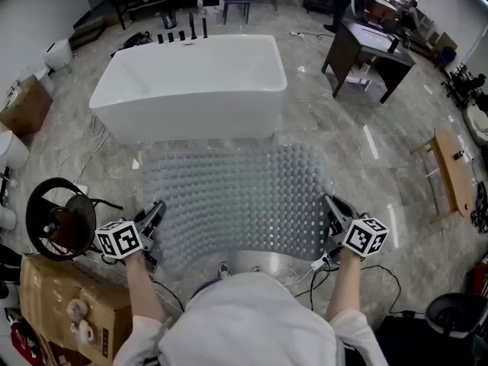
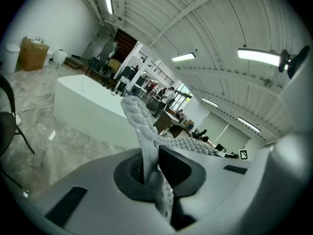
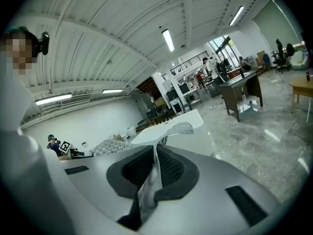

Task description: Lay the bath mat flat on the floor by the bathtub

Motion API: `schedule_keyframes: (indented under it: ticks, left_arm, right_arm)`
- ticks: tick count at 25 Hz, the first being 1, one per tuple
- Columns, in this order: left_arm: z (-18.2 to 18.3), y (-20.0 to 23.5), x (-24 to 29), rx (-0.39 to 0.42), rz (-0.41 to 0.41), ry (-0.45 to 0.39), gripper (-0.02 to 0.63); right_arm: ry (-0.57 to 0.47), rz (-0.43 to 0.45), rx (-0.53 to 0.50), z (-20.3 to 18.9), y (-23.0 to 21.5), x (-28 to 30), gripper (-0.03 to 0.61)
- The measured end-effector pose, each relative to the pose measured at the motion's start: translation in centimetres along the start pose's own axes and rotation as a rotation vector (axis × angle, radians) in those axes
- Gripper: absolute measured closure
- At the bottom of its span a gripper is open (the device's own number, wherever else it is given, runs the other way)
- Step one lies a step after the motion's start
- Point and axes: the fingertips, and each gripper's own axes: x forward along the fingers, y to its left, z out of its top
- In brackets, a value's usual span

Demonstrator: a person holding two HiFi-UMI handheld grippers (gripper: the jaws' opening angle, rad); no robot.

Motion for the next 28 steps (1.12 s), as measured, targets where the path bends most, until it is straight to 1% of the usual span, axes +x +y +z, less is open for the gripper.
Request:
schedule_keyframes:
  ticks: [3, 5, 11, 14, 20, 24, 28]
  left_arm:
    - [0.1, 0.1, 0.0, 0.006, -0.001, 0.001, 0.569]
    - [0.3, 0.1, 0.1, 0.009, -0.002, 0.001, 0.569]
    - [0.2, 0.8, 0.7, 0.029, 0.0, 0.013, 0.569]
    - [0.5, 1.5, 0.9, 0.021, -0.018, 0.02, 0.57]
    - [1.4, 4.4, 0.3, 0.017, -0.038, 0.027, 0.569]
    - [1.7, 5.1, 0.5, 0.02, -0.052, 0.037, 0.569]
    - [1.9, 5.7, 0.9, 0.033, -0.045, 0.052, 0.569]
  right_arm:
    - [0.002, 0.038, 0.019, -0.1, 0.7, 0.2, 0.538]
    - [0.005, 0.039, 0.019, -0.2, 0.9, 0.4, 0.538]
    - [0.013, -0.015, -0.023, -1.0, 1.4, 0.9, 0.538]
    - [0.003, -0.035, -0.013, -1.2, 1.7, 1.4, 0.538]
    - [-0.027, -0.069, 0.012, -2.0, 3.2, 2.4, 0.538]
    - [-0.046, -0.085, 0.04, -2.5, 3.7, 2.5, 0.538]
    - [-0.041, -0.094, 0.048, -3.0, 4.0, 2.8, 0.538]
